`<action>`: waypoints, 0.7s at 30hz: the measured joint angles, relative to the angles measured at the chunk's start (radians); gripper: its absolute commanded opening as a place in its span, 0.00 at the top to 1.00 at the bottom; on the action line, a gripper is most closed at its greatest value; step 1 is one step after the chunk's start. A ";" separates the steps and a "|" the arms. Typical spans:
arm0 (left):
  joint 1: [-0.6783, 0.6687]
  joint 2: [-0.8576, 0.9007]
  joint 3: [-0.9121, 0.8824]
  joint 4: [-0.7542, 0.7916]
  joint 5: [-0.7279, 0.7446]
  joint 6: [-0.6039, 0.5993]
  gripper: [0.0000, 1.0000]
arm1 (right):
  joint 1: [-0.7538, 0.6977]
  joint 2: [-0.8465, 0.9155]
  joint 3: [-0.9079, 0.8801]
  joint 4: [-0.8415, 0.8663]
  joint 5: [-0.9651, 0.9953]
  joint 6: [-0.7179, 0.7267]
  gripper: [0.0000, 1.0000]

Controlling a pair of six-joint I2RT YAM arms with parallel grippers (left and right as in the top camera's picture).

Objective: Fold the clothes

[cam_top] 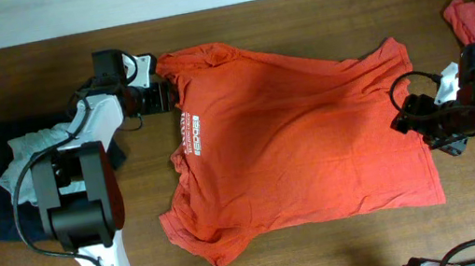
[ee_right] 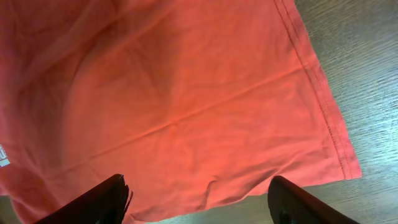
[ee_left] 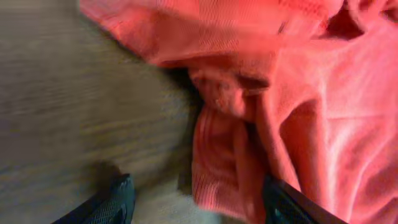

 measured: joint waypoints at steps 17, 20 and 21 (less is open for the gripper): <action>-0.018 0.035 0.033 -0.092 0.054 -0.033 0.99 | 0.000 0.001 0.000 0.000 0.010 0.000 0.16; -0.016 0.050 0.108 -0.222 -0.009 -0.033 0.99 | 0.000 0.002 0.000 0.002 0.046 0.000 0.13; -0.012 0.057 0.145 -0.283 -0.042 -0.033 0.99 | 0.000 0.006 0.000 0.005 0.061 0.002 0.13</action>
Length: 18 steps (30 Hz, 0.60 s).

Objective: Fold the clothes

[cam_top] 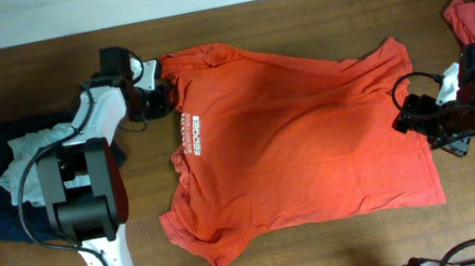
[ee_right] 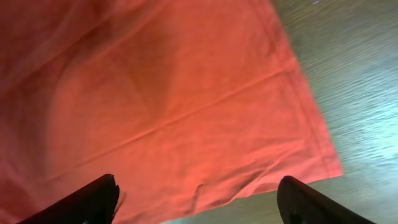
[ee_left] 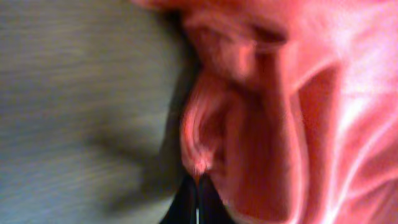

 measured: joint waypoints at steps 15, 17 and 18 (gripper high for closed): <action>0.060 0.020 0.365 -0.259 -0.340 0.000 1.00 | 0.000 0.332 -0.002 0.051 0.040 0.023 0.20; 0.058 0.020 0.366 -0.262 -0.389 -0.003 1.00 | 0.000 0.351 -0.002 0.059 0.042 0.023 0.20; 0.058 0.020 0.366 -0.262 -0.428 -0.010 0.99 | 0.000 0.357 -0.002 0.063 0.043 0.024 0.20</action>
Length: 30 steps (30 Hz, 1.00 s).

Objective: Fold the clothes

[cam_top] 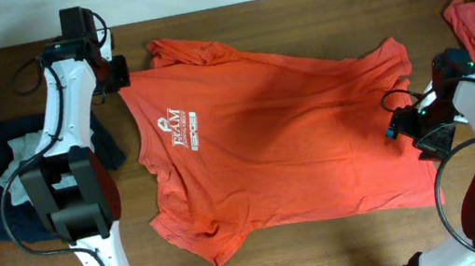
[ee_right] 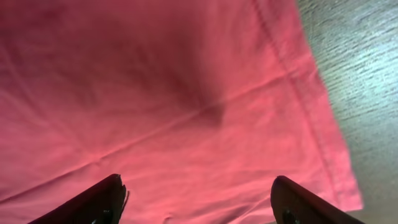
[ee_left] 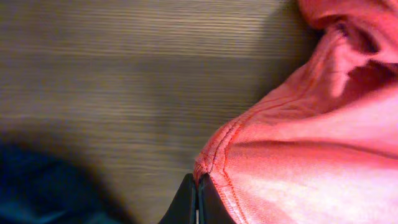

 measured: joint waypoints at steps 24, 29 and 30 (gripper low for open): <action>0.023 -0.086 0.747 -0.669 0.099 -0.047 0.58 | -0.019 0.005 -0.006 0.312 -0.119 -0.065 0.95; 0.006 -0.159 0.802 -0.721 0.132 -0.047 0.58 | -0.011 0.007 -0.009 0.501 -0.229 -0.102 0.96; 0.000 -0.168 0.803 -0.722 0.135 -0.047 0.58 | -0.008 0.011 -0.009 0.534 -0.236 -0.106 0.96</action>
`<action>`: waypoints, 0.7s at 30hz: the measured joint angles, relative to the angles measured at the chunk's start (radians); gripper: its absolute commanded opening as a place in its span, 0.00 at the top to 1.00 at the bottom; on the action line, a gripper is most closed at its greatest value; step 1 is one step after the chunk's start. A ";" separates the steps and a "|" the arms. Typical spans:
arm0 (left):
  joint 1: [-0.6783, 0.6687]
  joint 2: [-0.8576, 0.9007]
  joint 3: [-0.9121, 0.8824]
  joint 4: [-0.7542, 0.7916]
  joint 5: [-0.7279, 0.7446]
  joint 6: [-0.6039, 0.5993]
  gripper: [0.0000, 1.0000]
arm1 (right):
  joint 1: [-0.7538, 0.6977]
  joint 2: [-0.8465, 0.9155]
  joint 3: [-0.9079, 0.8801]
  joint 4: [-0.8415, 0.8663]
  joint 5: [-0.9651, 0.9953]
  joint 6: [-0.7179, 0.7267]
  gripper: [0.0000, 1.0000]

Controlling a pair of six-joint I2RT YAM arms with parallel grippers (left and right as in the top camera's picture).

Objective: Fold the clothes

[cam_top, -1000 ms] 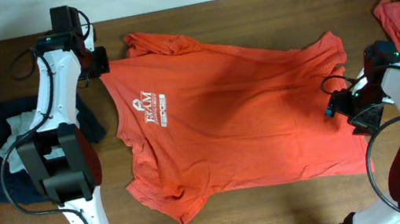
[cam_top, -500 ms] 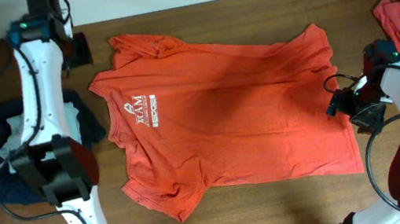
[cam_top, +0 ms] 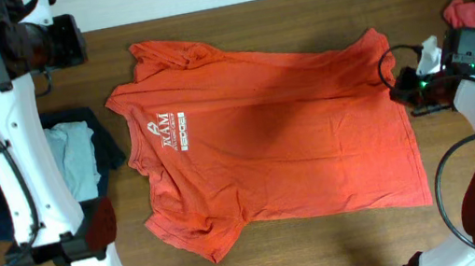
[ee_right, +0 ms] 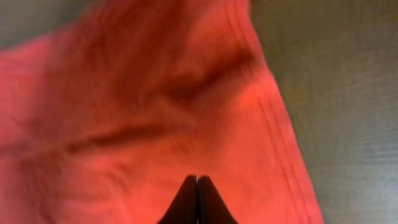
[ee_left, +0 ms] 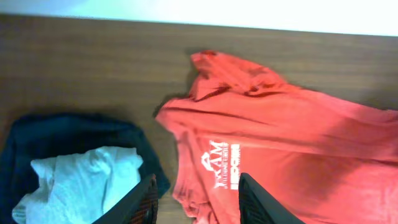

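An orange T-shirt (cam_top: pixel 268 147) with a white chest logo lies spread flat on the wooden table (cam_top: pixel 295 11). My left gripper (cam_top: pixel 65 41) is raised high over the table's far left corner. In the left wrist view it (ee_left: pixel 198 202) is open, looking down on the shirt (ee_left: pixel 280 155) with nothing between its fingers. At the shirt's right edge near the upper corner, my right gripper (cam_top: pixel 398 90) rests on the cloth. The right wrist view shows it (ee_right: pixel 197 179) shut on the orange fabric (ee_right: pixel 124 124).
A pile of dark blue and pale clothes (cam_top: pixel 0 187) lies at the left, also seen from the left wrist as dark clothes (ee_left: pixel 68 149). Another red garment sits at the right edge. A white wall band runs along the far side.
My left gripper, then shut on the shirt's upper left shoulder, is now open and high above the table. My right gripper, then open over the right hem, is now shut on the cloth.
First the shirt lay bunched at its left side, with both grippers open, the left beside the bunched cloth. Then the left was shut on that cloth. Later the shirt lay further left with the logo flat. Now the left has let go and the right holds the right edge.
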 measured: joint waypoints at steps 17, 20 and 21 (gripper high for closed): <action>-0.122 -0.029 0.005 -0.003 0.013 0.027 0.58 | 0.113 0.275 0.007 0.388 -0.037 0.151 0.96; -0.122 -0.029 0.005 -0.003 0.014 0.027 0.58 | 0.113 0.323 0.032 0.504 -0.011 0.192 0.96; -0.122 -0.029 0.005 -0.003 0.014 0.027 0.57 | 0.113 0.335 0.039 0.526 -0.001 0.204 0.96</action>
